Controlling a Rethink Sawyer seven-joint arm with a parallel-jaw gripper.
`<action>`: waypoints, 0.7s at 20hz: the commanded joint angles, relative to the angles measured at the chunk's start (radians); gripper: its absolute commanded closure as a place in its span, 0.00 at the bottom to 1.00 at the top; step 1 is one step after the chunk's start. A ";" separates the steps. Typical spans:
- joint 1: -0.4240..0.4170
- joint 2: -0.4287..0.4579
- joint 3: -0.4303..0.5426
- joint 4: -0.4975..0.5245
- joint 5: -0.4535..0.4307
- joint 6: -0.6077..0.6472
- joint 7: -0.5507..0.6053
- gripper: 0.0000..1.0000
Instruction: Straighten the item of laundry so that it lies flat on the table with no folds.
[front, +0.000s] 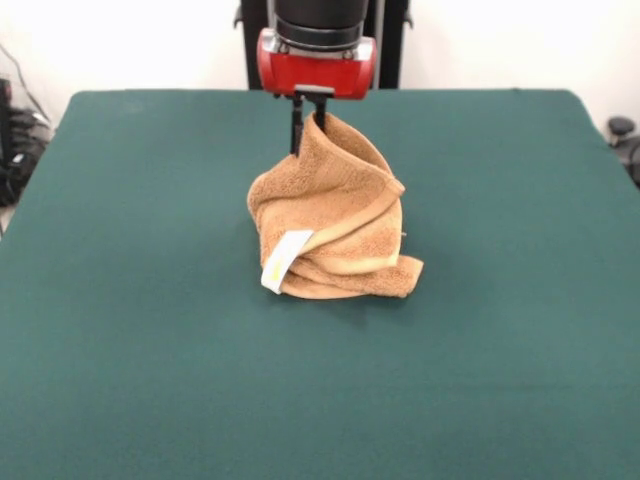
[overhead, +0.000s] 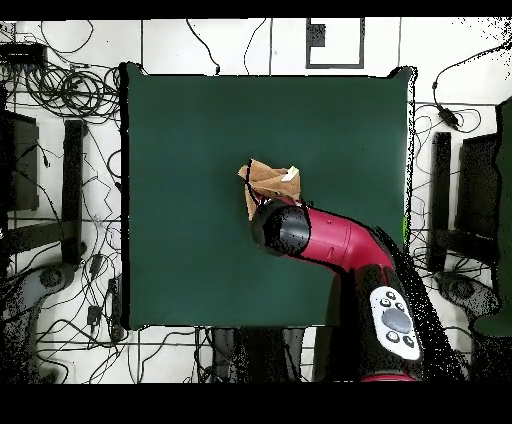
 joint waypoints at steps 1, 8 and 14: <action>-0.007 0.041 0.130 0.066 -0.043 0.048 0.032 1.00; 0.013 -0.012 0.122 0.085 -0.004 0.106 0.067 1.00; 0.034 -0.056 0.109 0.081 0.014 0.187 0.077 1.00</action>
